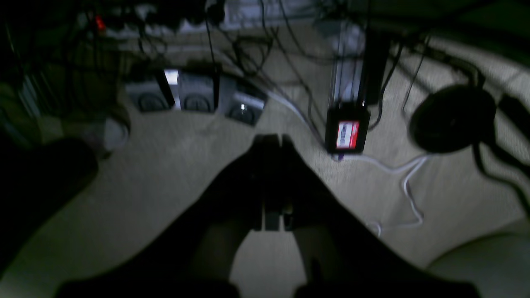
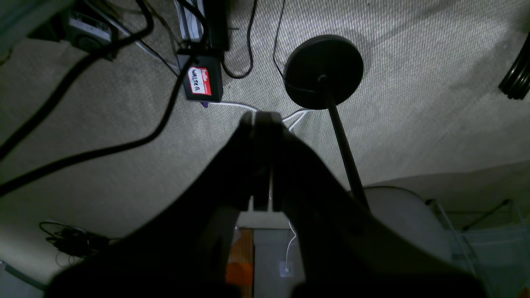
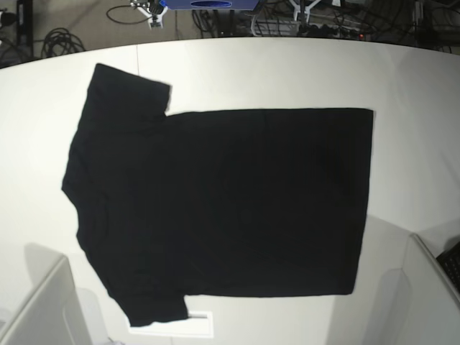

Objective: Fold the T-shirt properly

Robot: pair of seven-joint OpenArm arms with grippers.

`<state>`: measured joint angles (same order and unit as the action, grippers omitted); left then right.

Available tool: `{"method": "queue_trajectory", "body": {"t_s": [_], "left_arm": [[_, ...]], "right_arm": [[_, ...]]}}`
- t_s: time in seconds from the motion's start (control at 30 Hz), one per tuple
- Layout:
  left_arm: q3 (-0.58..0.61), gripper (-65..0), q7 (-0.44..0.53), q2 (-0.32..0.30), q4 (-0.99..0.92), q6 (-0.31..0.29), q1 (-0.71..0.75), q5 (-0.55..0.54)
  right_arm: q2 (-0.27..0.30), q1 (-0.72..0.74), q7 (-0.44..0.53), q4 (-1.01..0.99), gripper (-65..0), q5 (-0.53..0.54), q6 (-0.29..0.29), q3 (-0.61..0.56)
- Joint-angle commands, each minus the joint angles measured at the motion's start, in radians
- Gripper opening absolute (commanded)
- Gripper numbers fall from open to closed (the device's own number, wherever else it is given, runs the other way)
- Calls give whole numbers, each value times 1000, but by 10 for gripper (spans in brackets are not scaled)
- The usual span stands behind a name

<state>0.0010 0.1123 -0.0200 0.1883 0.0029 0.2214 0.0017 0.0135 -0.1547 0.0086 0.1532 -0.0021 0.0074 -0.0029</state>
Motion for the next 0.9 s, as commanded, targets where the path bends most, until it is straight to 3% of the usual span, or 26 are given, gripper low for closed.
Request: {"method": "queue_trajectory", "body": {"t_s": [0.0,0.2,0.4,0.6,0.87], "left_arm": [[-2,-650,2,-2,-6,4,11,-1],[9,-650,2,-2,-8,4,11,4],[9,-650,11,-2,-6,4,13,10],[11,-650,3,-2,-6,4,9,11],[11,-650,5,-2,-6,4,9,11]], "right_arm": [[1,-9,14,1,-650,-3,-10,-1],[1,-27,77,1,-650,-3,-10,-1],[1,-12,-69,1,-650,-3,-10,-1],[1,-19,0,1,-650,-3,-10,-1],[1,-19,1,1,-650,-3,-10,-1]]}}
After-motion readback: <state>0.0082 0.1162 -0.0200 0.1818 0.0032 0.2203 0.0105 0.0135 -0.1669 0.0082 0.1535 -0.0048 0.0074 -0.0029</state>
